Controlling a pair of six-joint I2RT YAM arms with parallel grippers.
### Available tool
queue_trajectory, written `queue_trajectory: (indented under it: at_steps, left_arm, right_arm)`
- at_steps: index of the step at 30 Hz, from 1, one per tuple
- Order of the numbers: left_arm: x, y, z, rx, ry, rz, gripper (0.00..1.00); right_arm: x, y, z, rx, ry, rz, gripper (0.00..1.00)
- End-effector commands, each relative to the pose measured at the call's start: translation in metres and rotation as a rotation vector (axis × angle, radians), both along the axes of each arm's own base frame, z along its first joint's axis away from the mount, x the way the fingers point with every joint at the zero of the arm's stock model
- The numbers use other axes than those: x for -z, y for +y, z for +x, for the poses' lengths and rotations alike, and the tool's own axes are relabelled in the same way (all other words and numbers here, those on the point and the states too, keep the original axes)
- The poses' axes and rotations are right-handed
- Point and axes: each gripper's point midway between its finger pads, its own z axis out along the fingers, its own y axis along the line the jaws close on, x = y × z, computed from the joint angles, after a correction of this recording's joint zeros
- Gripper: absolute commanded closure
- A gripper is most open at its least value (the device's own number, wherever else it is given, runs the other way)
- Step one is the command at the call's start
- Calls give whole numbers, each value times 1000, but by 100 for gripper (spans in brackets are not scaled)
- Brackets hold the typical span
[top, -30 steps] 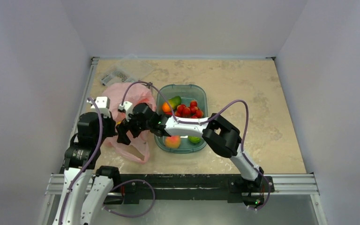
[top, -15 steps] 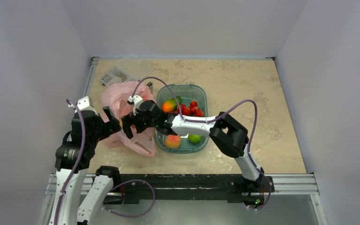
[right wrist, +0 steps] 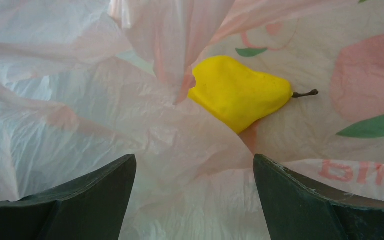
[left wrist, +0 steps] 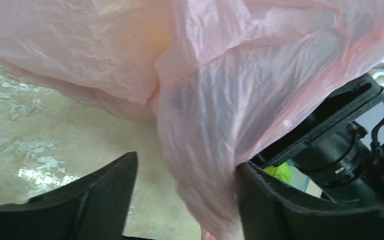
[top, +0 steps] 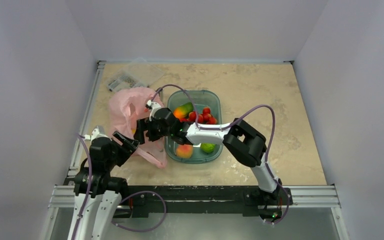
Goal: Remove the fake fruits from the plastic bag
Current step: Adjust the plastic bag at the center of the board.
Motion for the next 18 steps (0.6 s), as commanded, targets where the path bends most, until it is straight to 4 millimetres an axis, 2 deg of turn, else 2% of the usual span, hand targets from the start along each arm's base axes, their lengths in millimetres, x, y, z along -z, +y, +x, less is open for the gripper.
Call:
queue_trajectory:
  at_steps: [1,2,3,4,9,13,15,18]
  left_arm:
    - [16,2,-8,-54,126,-24,47]
    - [18,6,-12,-80,156,-16,64]
    - [19,10,-16,-108,185,-4,86]
    - [18,15,-22,-129,207,10,100]
    - [-9,24,-40,-143,184,43,100]
    - [-37,25,-43,-52,158,124,100]
    - [-52,21,-38,20,108,154,100]
    - [-83,9,-19,139,-48,186,100]
  right_arm:
    - [-64,15,-3,-1,-48,174,12]
    - [-66,15,-2,-5,-66,169,12]
    - [-66,16,0,-7,-81,156,12]
    - [-65,16,3,-4,-101,140,12]
    - [-54,20,18,-7,-196,56,12]
    - [-44,25,28,-20,-255,-11,12]
    - [-35,28,29,-34,-266,-32,12]
    - [-20,30,31,-44,-267,-57,12]
